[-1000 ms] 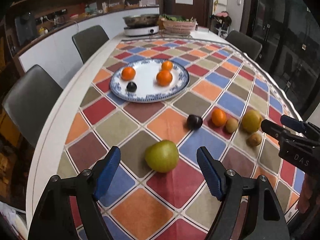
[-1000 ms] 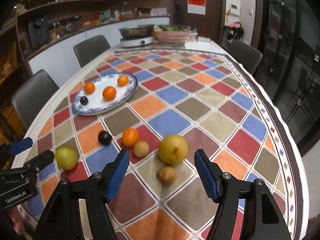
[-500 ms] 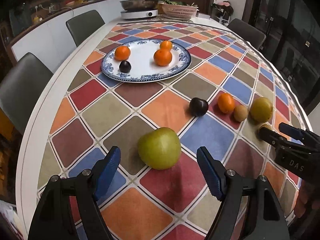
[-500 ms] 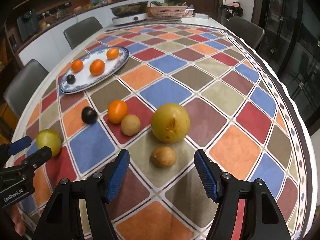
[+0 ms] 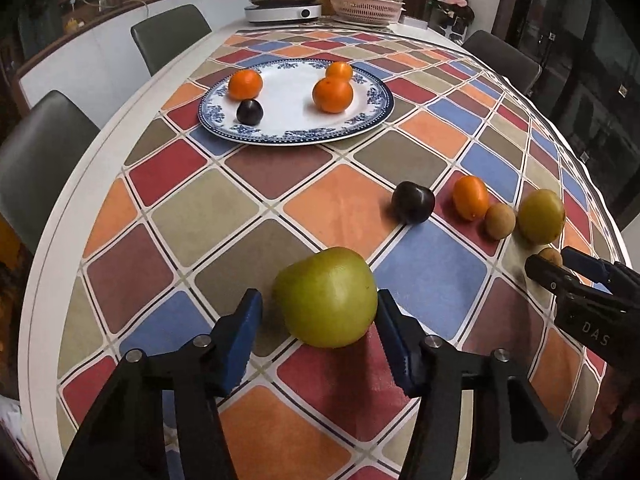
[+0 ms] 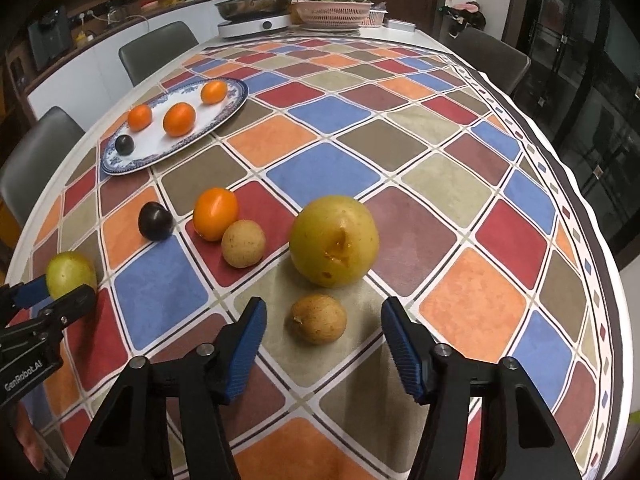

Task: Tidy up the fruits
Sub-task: 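Close the left tool on the green fruit while the right tool closes on a brown kiwi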

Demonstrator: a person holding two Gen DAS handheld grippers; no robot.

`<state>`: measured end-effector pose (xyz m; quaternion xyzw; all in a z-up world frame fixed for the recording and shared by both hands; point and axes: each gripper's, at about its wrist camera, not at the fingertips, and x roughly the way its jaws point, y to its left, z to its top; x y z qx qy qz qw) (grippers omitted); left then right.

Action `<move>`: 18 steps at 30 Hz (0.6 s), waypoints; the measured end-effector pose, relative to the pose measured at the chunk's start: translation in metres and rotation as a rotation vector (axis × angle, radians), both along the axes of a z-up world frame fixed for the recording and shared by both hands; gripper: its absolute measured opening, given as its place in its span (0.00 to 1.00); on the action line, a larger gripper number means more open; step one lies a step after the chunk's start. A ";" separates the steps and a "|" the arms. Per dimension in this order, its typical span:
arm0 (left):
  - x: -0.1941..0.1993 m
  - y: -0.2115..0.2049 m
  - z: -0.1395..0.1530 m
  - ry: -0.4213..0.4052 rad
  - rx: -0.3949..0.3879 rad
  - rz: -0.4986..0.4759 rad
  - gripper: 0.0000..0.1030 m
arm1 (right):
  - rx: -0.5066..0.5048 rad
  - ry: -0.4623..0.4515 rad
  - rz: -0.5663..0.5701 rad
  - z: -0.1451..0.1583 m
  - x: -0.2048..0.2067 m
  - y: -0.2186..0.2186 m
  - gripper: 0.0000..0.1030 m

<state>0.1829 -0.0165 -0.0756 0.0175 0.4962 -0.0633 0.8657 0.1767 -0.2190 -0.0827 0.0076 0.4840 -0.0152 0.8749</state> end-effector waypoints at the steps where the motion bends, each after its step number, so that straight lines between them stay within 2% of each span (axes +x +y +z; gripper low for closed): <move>1: 0.000 -0.001 -0.001 -0.001 0.001 -0.004 0.53 | 0.001 0.003 -0.001 -0.001 0.000 0.000 0.58; 7: 0.001 -0.003 -0.001 -0.009 0.012 -0.011 0.49 | -0.005 0.009 -0.005 -0.004 0.002 -0.003 0.51; 18: 0.000 -0.004 -0.001 -0.017 0.017 -0.016 0.48 | 0.012 0.005 0.024 -0.005 0.002 -0.001 0.29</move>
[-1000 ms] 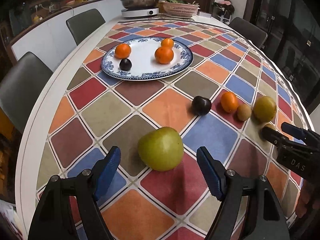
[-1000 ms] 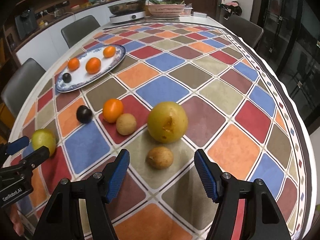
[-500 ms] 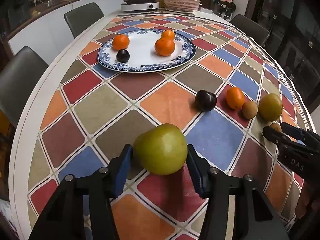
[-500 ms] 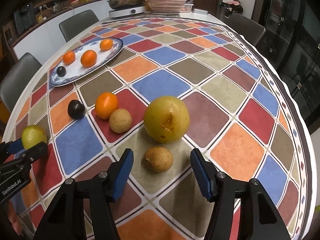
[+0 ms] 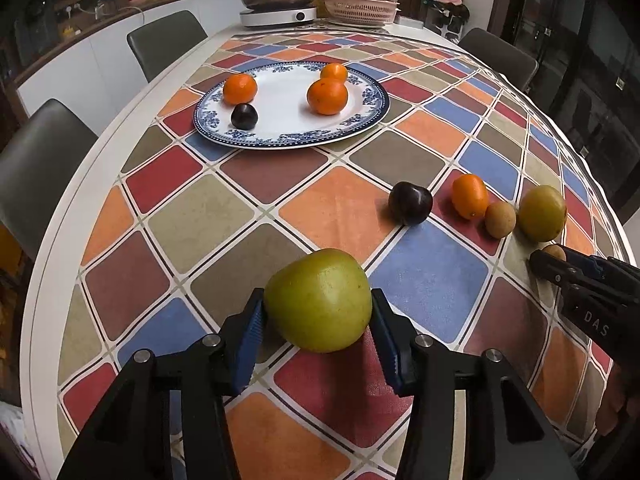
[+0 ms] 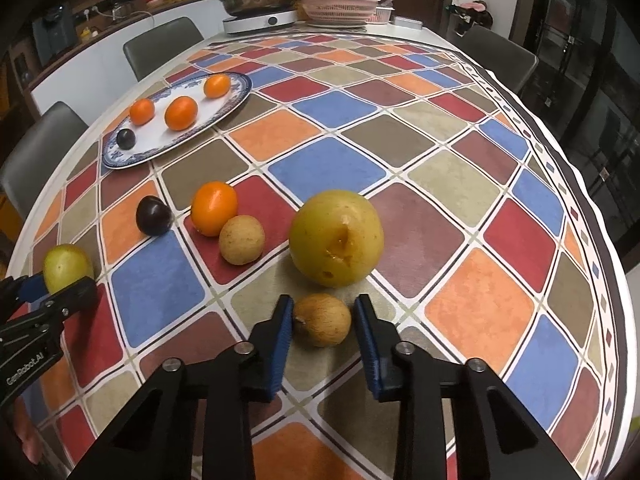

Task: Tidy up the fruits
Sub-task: 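Close the left tool on the green fruit while the right tool closes on a brown kiwi, then carry the green fruit in the left tool and kiwi in the right tool over the plate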

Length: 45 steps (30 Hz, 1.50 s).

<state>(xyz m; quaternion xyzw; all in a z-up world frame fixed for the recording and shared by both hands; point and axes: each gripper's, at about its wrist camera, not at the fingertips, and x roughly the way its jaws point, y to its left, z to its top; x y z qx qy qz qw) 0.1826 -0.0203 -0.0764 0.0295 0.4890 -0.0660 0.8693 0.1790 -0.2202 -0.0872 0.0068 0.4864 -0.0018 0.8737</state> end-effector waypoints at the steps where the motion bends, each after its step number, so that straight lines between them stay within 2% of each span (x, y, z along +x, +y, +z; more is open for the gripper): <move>1: 0.000 0.000 0.000 -0.001 0.000 -0.002 0.48 | 0.003 0.000 0.003 0.000 0.000 0.001 0.29; 9: -0.007 -0.001 0.007 -0.027 -0.015 -0.023 0.48 | 0.022 -0.028 0.038 0.010 -0.006 0.005 0.29; 22: -0.020 0.000 0.036 -0.081 -0.056 -0.043 0.48 | 0.094 -0.074 0.138 0.034 -0.019 0.020 0.29; 35: -0.029 -0.001 0.064 -0.146 -0.069 -0.048 0.48 | 0.118 -0.142 0.214 0.065 -0.025 0.029 0.29; 45: -0.034 -0.003 0.080 -0.158 -0.061 -0.041 0.48 | 0.153 -0.177 0.261 0.078 -0.030 0.032 0.29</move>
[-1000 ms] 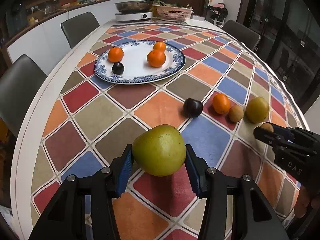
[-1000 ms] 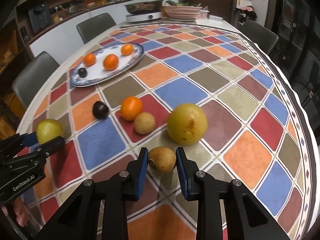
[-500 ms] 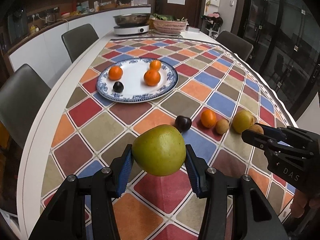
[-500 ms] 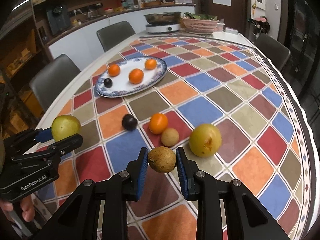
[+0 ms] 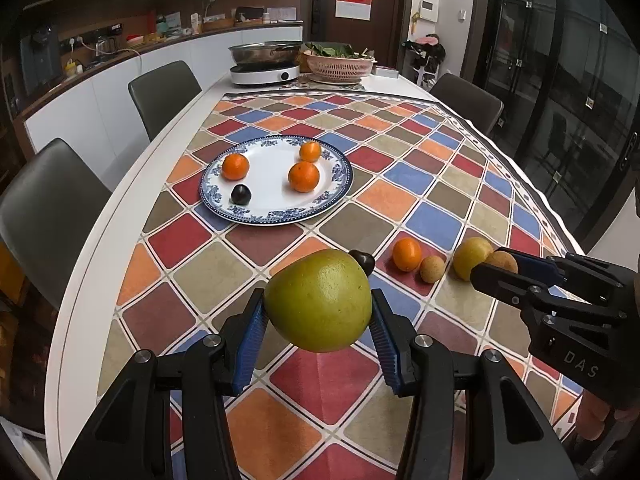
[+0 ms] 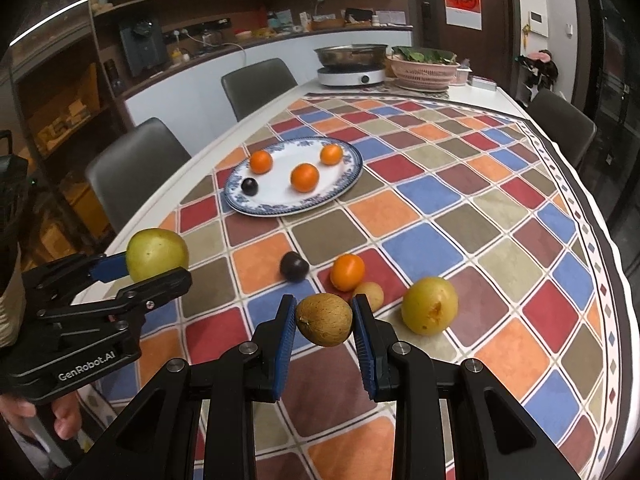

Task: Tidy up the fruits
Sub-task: 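Carry the green fruit in the left tool and kiwi in the right tool over the plate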

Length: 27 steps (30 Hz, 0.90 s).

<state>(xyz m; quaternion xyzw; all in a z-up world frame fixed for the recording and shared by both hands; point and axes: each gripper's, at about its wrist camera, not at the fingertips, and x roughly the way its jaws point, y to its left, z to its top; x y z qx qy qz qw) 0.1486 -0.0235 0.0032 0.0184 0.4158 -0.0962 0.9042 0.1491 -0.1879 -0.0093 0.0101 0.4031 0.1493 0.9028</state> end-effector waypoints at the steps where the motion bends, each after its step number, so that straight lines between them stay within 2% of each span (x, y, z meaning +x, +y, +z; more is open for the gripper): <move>1: -0.001 0.000 0.002 0.001 -0.002 0.003 0.48 | 0.002 -0.009 0.009 0.002 0.000 0.000 0.29; 10: -0.009 0.000 0.020 -0.033 0.013 0.035 0.48 | 0.017 -0.083 0.061 0.027 0.003 0.003 0.29; 16: -0.004 0.004 0.029 -0.053 0.015 0.039 0.48 | 0.043 -0.100 0.089 0.037 0.008 0.009 0.29; 27: 0.039 0.019 0.040 -0.070 0.014 0.038 0.48 | 0.023 -0.130 0.113 0.056 0.051 0.025 0.29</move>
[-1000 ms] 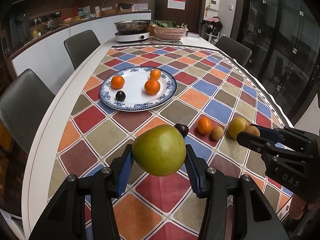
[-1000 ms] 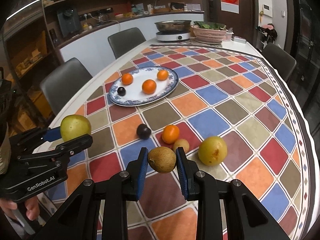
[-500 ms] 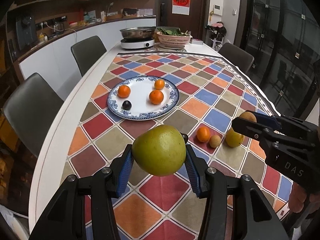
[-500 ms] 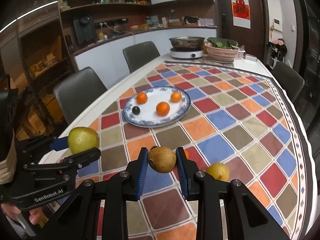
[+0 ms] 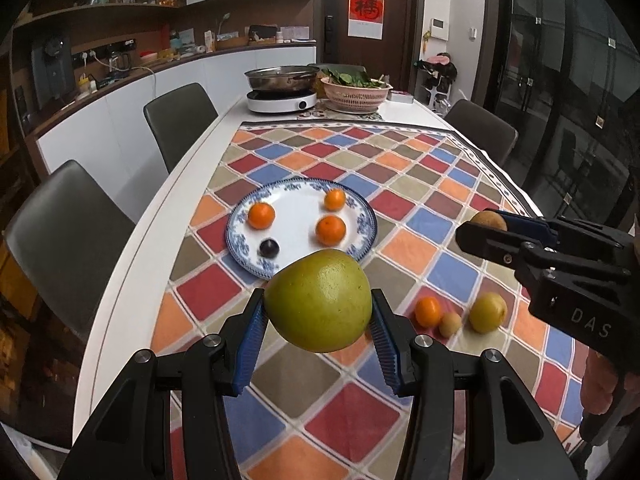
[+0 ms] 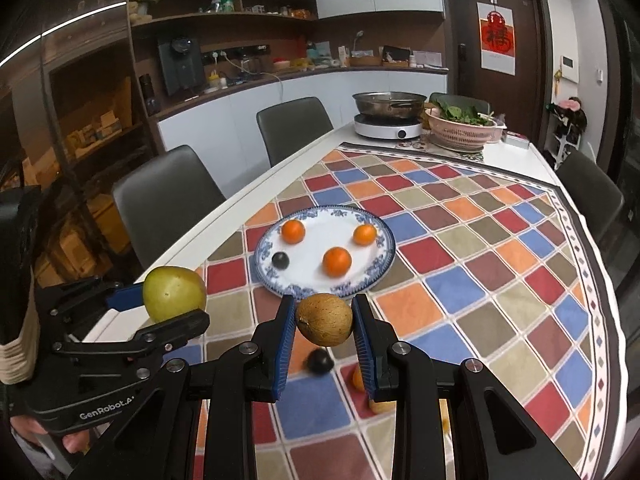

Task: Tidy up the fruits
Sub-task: 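Carry the green fruit in the left tool and kiwi in the right tool over the plate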

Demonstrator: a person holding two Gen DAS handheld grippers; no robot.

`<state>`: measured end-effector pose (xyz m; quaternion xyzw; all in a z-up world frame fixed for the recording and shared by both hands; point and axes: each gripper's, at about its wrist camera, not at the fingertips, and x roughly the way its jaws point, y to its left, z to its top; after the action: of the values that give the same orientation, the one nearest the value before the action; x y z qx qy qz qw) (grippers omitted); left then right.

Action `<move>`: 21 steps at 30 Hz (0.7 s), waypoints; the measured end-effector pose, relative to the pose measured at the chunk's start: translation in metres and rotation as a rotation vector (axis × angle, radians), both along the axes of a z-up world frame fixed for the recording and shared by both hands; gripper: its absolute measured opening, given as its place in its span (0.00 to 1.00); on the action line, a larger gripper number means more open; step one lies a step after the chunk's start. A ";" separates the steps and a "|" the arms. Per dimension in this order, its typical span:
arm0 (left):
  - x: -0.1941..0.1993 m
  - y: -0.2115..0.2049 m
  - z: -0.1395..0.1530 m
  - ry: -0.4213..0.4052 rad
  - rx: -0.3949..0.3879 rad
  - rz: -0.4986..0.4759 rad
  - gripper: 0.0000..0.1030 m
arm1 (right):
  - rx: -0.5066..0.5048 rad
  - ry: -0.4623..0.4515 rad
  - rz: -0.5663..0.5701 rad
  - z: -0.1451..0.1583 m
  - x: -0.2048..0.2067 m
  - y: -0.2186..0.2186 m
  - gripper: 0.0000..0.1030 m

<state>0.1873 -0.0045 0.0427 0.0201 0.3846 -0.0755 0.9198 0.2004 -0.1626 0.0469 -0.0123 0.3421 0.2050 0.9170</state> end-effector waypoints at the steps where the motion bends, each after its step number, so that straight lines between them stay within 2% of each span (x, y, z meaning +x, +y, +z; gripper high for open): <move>1: 0.005 0.001 0.000 0.000 -0.001 -0.003 0.48 | -0.002 0.003 0.012 0.001 0.007 0.003 0.29; 12: 0.068 0.014 0.002 0.001 0.012 -0.062 0.48 | -0.030 0.012 0.038 0.002 0.074 0.024 0.29; 21: 0.126 0.023 -0.016 0.035 -0.018 -0.099 0.48 | -0.042 0.033 0.047 -0.009 0.124 0.038 0.29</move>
<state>0.3134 0.0189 0.0270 0.0293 0.3986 -0.1247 0.9081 0.3240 -0.1245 0.0382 -0.0362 0.3611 0.2195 0.9056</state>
